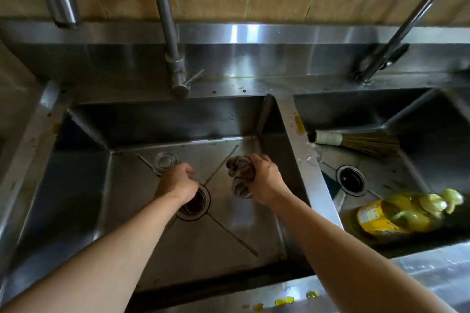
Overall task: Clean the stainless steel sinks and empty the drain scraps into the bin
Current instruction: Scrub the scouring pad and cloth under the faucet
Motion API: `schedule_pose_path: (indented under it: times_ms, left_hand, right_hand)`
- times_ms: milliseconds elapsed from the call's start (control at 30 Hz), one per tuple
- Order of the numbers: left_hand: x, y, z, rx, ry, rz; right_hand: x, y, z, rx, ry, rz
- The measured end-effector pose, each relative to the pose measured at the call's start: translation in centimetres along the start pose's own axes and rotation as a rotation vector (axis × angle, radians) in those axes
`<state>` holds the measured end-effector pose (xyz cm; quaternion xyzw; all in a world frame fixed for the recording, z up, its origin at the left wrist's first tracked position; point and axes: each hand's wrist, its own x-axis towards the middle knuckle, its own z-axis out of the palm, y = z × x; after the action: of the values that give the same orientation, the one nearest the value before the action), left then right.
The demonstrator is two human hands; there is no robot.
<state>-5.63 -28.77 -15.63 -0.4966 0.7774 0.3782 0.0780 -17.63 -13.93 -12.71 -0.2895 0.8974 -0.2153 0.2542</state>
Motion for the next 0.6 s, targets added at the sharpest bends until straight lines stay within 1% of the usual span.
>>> schedule_pose_path:
  times_ms: [200,300,433,600]
  left_hand:
    - [-3.1,4.2,-1.1,0.077,0.051,0.091]
    - [-4.3,6.4,-1.1,0.062,0.037,0.12]
    - [-6.2,9.9,-0.3,0.046,0.008,0.171]
    - [-8.9,14.8,1.8,0.035,0.028,0.218]
  right_hand:
    - [-3.0,-1.1,-5.4,0.039,0.112,-0.056]
    - [-4.3,-0.5,-8.1,0.09,0.171,-0.08]
    - [-5.6,1.5,-11.8,0.121,0.233,-0.071]
    - [-7.2,5.5,-17.6,0.129,0.304,-0.087]
